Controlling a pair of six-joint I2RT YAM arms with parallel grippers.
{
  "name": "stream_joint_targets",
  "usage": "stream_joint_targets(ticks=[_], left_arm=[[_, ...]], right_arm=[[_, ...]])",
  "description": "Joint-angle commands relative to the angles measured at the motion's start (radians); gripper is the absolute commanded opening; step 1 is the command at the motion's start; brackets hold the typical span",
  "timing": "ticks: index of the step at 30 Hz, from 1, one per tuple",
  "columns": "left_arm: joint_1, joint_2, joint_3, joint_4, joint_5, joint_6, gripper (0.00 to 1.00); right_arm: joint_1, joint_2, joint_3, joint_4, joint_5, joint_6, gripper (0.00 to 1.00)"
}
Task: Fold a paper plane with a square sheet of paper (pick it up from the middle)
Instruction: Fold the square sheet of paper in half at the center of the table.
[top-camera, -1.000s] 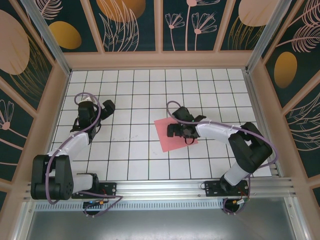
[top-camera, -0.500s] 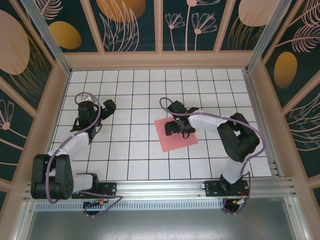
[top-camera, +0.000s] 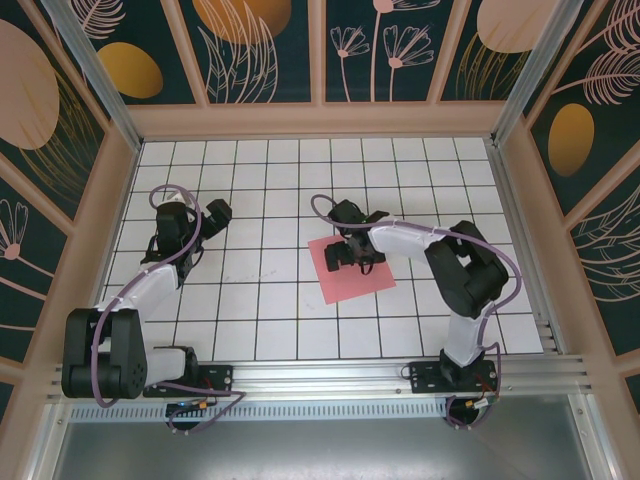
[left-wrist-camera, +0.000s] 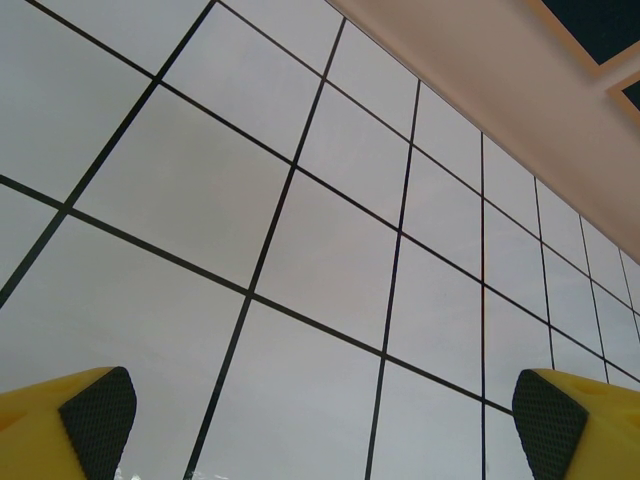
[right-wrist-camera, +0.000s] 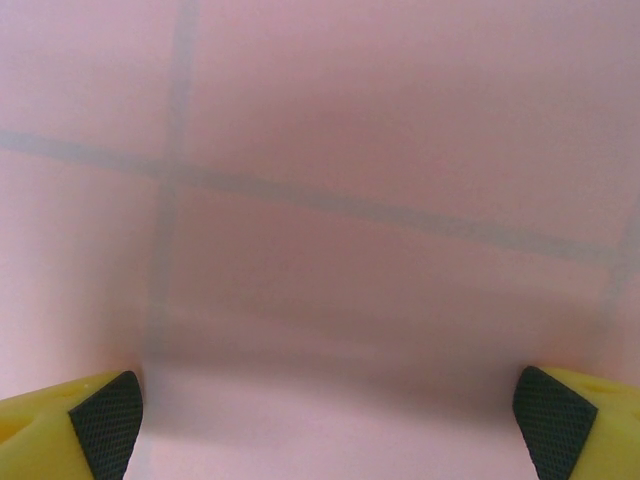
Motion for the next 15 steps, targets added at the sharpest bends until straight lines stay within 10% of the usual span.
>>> stream_joint_targets(ticks=[1, 15], left_arm=[[0.005, 0.002, -0.006, -0.006, 0.005, -0.013, 0.98], [0.005, 0.011, -0.012, -0.009, 0.016, -0.017, 0.98]], right_arm=[[0.007, 0.035, 0.009, -0.041, 0.009, -0.009, 0.99], [-0.006, 0.091, -0.042, -0.028, 0.025, 0.008, 0.86]])
